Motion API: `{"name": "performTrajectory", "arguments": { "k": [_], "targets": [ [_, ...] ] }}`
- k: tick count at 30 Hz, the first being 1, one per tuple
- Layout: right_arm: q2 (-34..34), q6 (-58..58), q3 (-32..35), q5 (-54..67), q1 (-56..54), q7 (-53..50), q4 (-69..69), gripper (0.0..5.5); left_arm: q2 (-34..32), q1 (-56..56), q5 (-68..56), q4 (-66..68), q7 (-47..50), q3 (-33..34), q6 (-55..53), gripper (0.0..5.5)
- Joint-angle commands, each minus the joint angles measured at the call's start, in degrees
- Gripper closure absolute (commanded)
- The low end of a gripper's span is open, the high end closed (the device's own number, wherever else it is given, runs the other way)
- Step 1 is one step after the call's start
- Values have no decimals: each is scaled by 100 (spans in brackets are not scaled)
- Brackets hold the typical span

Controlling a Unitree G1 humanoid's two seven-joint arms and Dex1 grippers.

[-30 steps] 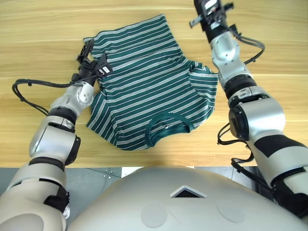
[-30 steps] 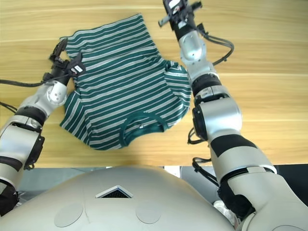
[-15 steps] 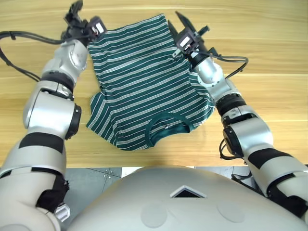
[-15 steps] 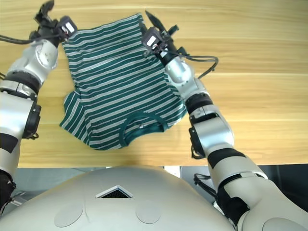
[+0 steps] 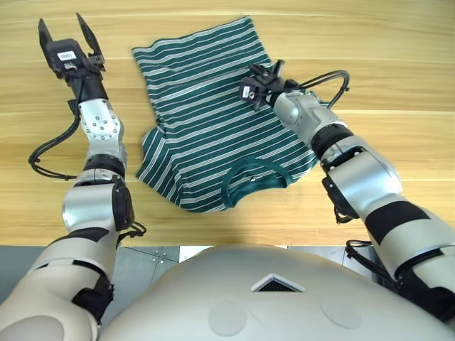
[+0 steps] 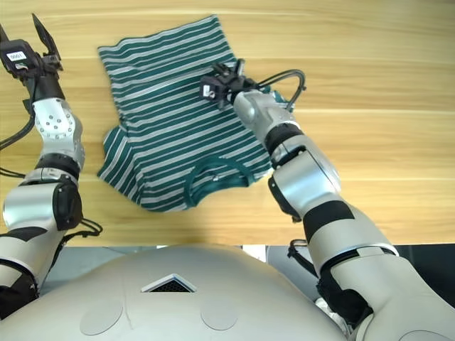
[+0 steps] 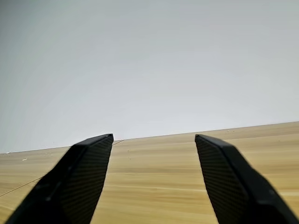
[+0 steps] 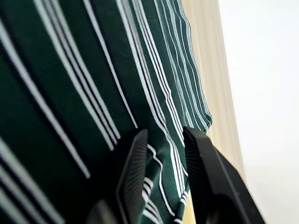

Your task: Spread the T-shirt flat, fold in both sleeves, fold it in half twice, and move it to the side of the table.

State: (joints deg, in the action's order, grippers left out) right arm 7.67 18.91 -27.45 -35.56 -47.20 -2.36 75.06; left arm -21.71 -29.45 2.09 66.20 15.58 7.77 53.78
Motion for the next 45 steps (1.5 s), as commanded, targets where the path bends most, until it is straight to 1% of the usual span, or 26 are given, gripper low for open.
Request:
{"name": "performTrajectory", "arguments": {
  "k": [1, 7, 11, 13, 16, 17, 19, 22, 24, 26, 30, 32, 34, 36, 41, 45],
  "targets": [
    [412, -247, 625, 603, 547, 18, 153, 411, -139, 639, 273, -295, 30, -36, 87, 224],
    [605, 116, 895, 937, 1392, -214, -310, 411, -336, 1325, 699, -501, 356, -36, -9, 224],
    [754, 189, 938, 1026, 2166, -407, -1096, 411, -328, 1613, 1025, -594, 709, -119, -88, 224],
    [833, 315, 1005, 1032, 2251, -655, -1558, 411, -266, 1640, 1117, -663, 567, -237, -10, 224],
    [856, 528, 1191, 1172, 2273, -794, -2426, 411, -321, 1761, 1632, -917, 373, -685, 253, 224],
    [811, 941, 1356, 1474, 2383, -735, -3209, 411, -486, 2025, 1959, -1304, 258, -885, 421, 224],
    [721, 1344, 1620, 2089, 2617, -504, -4585, 411, -816, 2539, 2216, -2050, -61, -1047, 644, 224],
    [713, 1328, 2020, 2450, 2861, -547, -5781, 411, -1297, 3160, 2036, -3068, -587, -915, 560, 224],
    [722, 1256, 2301, 2594, 2970, -607, -6076, 411, -1706, 3683, 2148, -3915, -1050, -824, 236, 224],
    [770, 1227, 2471, 2571, 3139, -580, -6284, 411, -2130, 4262, 2512, -4748, -1556, -753, -282, 224],
    [966, 1023, 2782, 2324, 3332, -586, -6554, 411, -2643, 5200, 2751, -6252, -2435, -491, -1106, 224],
    [1129, 858, 2959, 2172, 3319, -591, -6650, 411, -2875, 5451, 2904, -6742, -2933, -517, -1421, 224],
    [1250, 703, 3084, 2108, 3299, -523, -6870, 411, -2899, 5291, 3036, -6868, -3443, -953, -1570, 224],
    [1321, 634, 3164, 2096, 3288, -482, -7078, 411, -2799, 5093, 3275, -6776, -3728, -1376, -1657, 224],
    [1425, 563, 3295, 2084, 3427, -405, -7283, 411, -2646, 4794, 3742, -6553, -3672, -1774, -2010, 224],
    [1428, 595, 3312, 1992, 3589, -419, -7332, 411, -2580, 4608, 4195, -6362, -3360, -1889, -2386, 224]
  ]
}}
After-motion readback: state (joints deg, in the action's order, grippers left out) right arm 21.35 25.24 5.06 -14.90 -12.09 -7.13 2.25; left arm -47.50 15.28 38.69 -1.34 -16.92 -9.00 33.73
